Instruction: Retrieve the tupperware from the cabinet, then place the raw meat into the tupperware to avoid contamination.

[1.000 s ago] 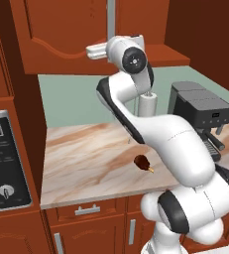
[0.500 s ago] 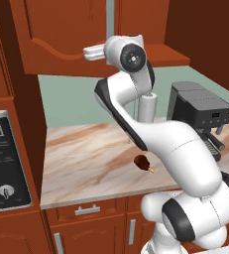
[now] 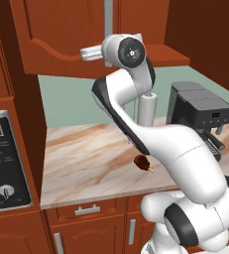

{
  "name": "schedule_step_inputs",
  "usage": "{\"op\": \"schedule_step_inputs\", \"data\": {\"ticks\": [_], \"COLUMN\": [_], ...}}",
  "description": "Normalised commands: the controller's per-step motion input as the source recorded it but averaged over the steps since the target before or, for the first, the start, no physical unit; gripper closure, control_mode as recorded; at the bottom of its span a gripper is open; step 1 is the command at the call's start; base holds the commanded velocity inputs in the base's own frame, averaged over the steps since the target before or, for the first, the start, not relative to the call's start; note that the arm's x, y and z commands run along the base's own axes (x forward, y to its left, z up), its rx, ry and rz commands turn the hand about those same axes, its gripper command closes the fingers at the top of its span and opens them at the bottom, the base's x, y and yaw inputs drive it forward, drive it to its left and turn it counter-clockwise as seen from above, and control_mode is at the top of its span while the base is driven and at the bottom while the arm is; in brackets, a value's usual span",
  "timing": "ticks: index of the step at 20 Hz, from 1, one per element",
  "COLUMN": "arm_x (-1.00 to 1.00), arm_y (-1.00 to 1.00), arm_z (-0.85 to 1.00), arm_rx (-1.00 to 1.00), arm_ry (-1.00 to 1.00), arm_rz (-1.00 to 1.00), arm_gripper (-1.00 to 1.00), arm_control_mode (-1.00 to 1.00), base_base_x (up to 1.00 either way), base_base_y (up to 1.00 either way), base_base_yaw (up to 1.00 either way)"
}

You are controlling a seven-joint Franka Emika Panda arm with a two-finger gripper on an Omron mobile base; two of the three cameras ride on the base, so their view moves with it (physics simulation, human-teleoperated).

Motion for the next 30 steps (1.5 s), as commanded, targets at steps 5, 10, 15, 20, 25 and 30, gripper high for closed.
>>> {"op": "schedule_step_inputs", "data": {"ticks": [5, 10, 15, 20, 25, 30], "arm_x": [-0.28, -0.16, -0.08, 0.0, -0.21, -0.35], "arm_y": [0.25, 0.21, 0.2, 0.06, 0.1, 0.02], "arm_z": [-0.02, -0.04, -0.07, 0.0, 0.01, 0.14], "arm_rx": [0.0, 0.0, 0.0, 0.0, 0.0, 0.0], "arm_ry": [0.06, 0.04, 0.01, 0.0, 0.0, 0.0], "arm_rz": [0.0, 0.0, 0.0, 0.0, 0.0, 0.02], "arm_gripper": [1.0, 1.0, -1.0, -1.0, -1.0, -1.0], "arm_control_mode": [-1.0, -1.0, -1.0, -1.0, -1.0, -1.0], "base_base_x": [0.0, 0.0, 0.0, 0.0, 0.0, 0.0], "base_base_y": [0.0, 0.0, 0.0, 0.0, 0.0, 0.0], "base_base_yaw": [0.0, 0.0, 0.0, 0.0, 0.0, 0.0]}}
